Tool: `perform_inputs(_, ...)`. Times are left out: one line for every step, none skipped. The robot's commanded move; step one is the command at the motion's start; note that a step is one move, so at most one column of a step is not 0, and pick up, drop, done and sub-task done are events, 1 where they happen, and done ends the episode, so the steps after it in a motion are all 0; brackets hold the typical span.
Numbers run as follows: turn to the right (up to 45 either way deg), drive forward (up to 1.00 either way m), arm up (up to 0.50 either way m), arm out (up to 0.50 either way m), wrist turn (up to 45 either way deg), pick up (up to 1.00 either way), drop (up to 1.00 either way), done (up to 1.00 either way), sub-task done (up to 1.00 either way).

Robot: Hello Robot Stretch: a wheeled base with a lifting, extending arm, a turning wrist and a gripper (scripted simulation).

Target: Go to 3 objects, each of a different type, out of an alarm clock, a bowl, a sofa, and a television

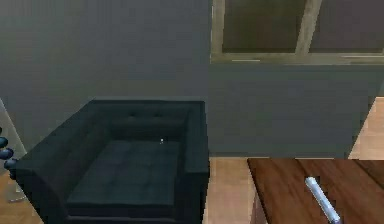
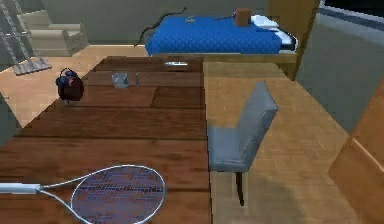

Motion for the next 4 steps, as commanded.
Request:
perform_inputs(45.0,0.0,0.0,0.0,0.0,0.0,0.0,0.0,0.0)
perform_inputs(45.0,0.0,0.0,0.0,0.0,0.0,0.0,0.0,0.0)
perform_inputs(45.0,0.0,0.0,0.0,0.0,0.0,0.0,0.0,0.0)
perform_inputs(15.0,0.0,0.0,0.0,0.0,0.0,0.0,0.0,0.0)
